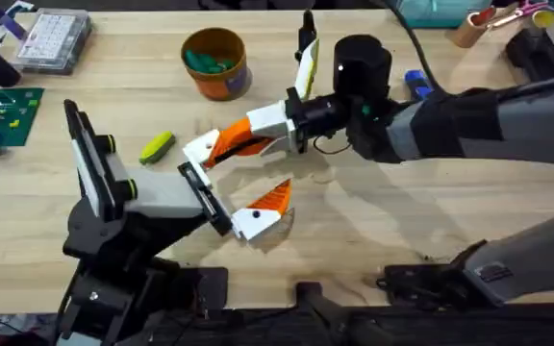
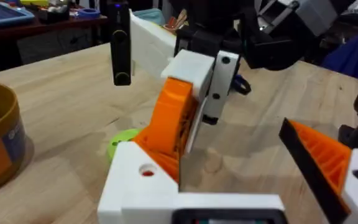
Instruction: Pick up the gripper from the table and insert it into the empty holder that is missing its gripper. Then pick up a screw, insert it into the mounting hole, and use the screwdriver to tighten it. Finally, clean up the table by picking up the vegetable and placing it into the bucket.
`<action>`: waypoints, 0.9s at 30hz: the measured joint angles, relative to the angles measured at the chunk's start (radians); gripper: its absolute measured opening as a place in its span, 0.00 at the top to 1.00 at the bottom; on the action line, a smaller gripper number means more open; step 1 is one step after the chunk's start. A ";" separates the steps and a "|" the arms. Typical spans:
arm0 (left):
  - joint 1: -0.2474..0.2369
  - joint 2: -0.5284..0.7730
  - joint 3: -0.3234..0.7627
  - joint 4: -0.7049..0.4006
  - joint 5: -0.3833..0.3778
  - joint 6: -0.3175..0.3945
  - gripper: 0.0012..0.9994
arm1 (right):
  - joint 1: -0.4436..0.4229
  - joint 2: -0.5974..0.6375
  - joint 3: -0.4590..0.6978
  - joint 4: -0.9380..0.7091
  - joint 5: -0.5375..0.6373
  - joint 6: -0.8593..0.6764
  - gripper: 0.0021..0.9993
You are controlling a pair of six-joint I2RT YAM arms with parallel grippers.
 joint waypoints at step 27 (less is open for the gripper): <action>0.000 0.000 0.000 0.000 -0.009 -0.016 0.01 | 0.028 0.000 0.000 0.007 0.080 0.018 0.98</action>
